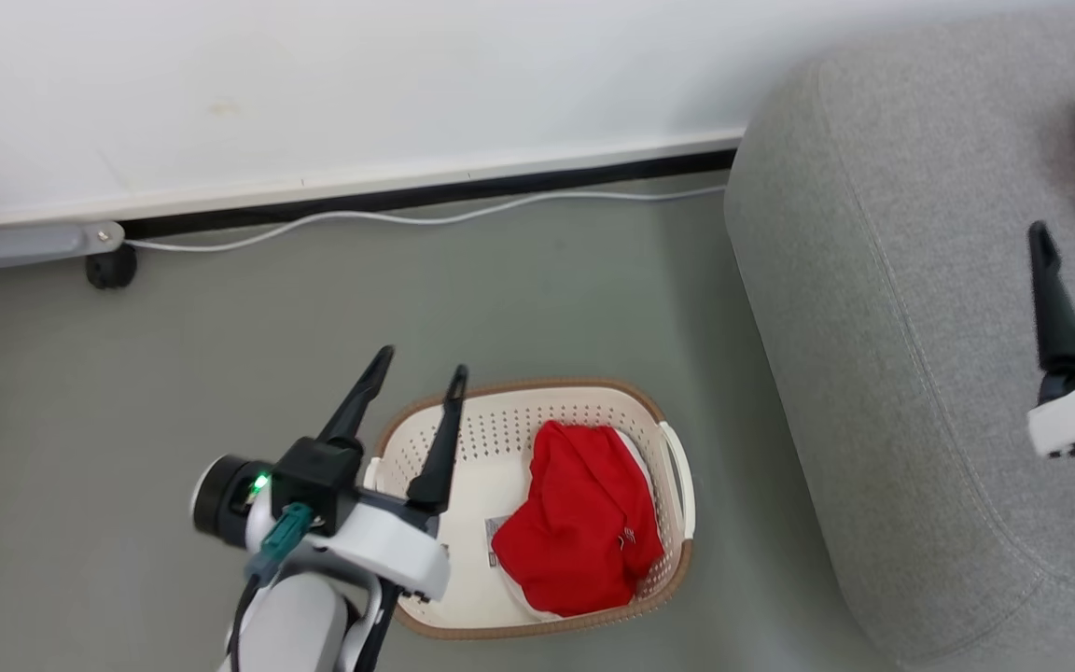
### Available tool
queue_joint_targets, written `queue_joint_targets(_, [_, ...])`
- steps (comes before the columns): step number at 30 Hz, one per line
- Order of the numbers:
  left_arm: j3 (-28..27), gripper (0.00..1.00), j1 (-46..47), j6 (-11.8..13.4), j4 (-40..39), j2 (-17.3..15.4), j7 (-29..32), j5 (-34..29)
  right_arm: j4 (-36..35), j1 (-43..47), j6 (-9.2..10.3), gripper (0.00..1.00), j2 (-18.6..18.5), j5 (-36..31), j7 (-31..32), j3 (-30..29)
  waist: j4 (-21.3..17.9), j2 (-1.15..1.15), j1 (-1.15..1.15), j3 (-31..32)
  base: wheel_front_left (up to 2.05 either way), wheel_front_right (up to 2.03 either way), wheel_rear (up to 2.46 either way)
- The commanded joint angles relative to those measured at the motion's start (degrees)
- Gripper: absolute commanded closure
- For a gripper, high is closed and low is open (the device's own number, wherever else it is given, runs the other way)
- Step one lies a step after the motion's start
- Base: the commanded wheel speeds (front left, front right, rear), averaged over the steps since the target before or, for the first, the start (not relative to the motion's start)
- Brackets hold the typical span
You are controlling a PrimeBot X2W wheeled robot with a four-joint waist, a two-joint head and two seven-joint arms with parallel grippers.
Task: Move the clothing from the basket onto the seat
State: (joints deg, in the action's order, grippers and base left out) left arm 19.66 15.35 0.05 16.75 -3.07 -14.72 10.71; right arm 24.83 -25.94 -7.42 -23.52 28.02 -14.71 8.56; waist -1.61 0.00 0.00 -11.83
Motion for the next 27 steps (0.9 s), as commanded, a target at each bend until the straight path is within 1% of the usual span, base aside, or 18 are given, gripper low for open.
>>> queue_joint_targets(1, [-3.03, 0.00, -0.64, 0.53, -1.41, -0.71, -0.28, -0.44, -1.76, 1.66, -0.07, 0.00, -0.52, -0.25, -0.29, 1.32, 1.17, 0.00, 0.00, 1.86, 0.00, 0.00, 0.00])
queue_joint_targets(5, [-7.06, 0.00, -3.32, 0.61, -1.30, -1.07, -0.28, -0.82, -2.55, 3.54, -0.07, 0.00, 1.35, -1.09, -0.29, 2.70, 1.98, 0.00, 0.00, 3.97, 0.00, 0.00, 0.00])
queue_joint_targets(16, [-16.90, 0.00, -9.81, 1.76, -2.18, -1.33, -0.28, -2.86, -5.06, 9.49, -0.07, 0.00, 7.09, -3.55, -0.29, 2.53, 3.11, 0.00, 0.00, 8.29, 0.00, 0.00, 0.00])
queue_joint_targets(22, [-20.03, 0.00, -12.50, 1.85, -2.83, -1.13, -0.28, -3.99, -7.54, 13.10, -0.07, 0.00, 8.95, -5.17, -0.29, 3.92, 3.36, 0.00, 0.00, 8.99, 0.00, 0.00, 0.00])
queue_joint_targets(24, [-21.20, 0.00, -13.51, 2.43, -3.18, -0.93, -0.28, -4.08, -7.89, 14.34, -0.07, 0.00, 9.53, -5.66, -0.29, 4.53, 3.35, 0.00, 0.00, 9.23, 0.00, 0.00, 0.00])
queue_joint_targets(27, [-21.69, 0.00, -14.91, 2.14, -3.94, -0.64, -0.28, -4.36, -7.82, 16.14, -0.07, 0.00, 10.50, -6.00, -0.29, 4.36, 3.43, 0.00, 0.00, 9.63, 0.00, 0.00, 0.00])
